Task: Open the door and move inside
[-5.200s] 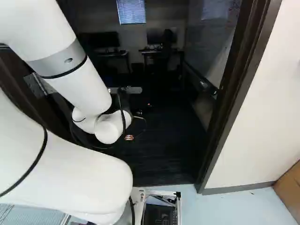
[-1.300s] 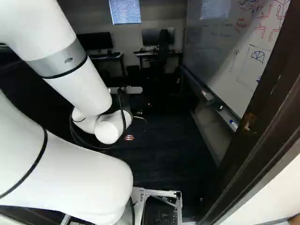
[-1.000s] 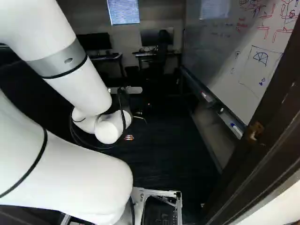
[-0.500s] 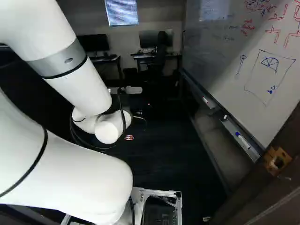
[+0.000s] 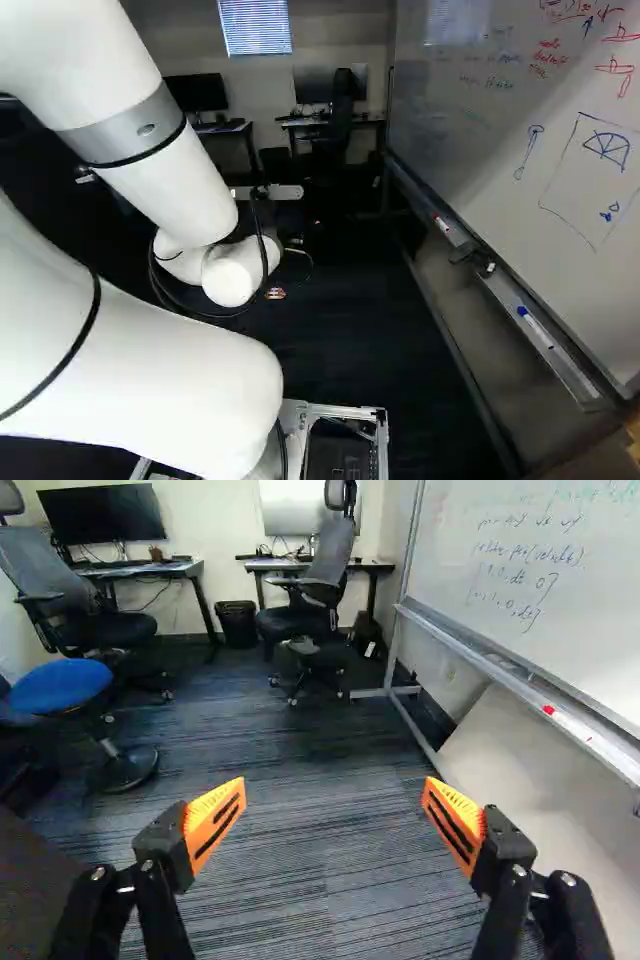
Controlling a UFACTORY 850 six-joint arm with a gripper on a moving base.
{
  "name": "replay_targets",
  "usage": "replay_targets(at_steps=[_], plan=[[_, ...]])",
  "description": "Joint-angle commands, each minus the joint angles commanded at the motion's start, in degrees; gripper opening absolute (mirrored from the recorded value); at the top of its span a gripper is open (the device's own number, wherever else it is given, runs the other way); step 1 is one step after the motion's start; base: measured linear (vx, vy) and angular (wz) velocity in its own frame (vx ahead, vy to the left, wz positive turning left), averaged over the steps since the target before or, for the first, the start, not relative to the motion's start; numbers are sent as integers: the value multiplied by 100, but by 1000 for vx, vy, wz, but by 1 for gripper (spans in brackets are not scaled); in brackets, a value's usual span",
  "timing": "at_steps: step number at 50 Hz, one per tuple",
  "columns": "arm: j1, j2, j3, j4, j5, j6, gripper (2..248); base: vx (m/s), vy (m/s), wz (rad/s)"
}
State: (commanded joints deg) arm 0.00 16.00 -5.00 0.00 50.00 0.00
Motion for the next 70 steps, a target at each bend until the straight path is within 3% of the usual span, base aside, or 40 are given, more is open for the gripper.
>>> replay_targets(at_steps=[70], plan=[[0, 0, 0, 0, 0, 0, 247, 182, 3, -10]])
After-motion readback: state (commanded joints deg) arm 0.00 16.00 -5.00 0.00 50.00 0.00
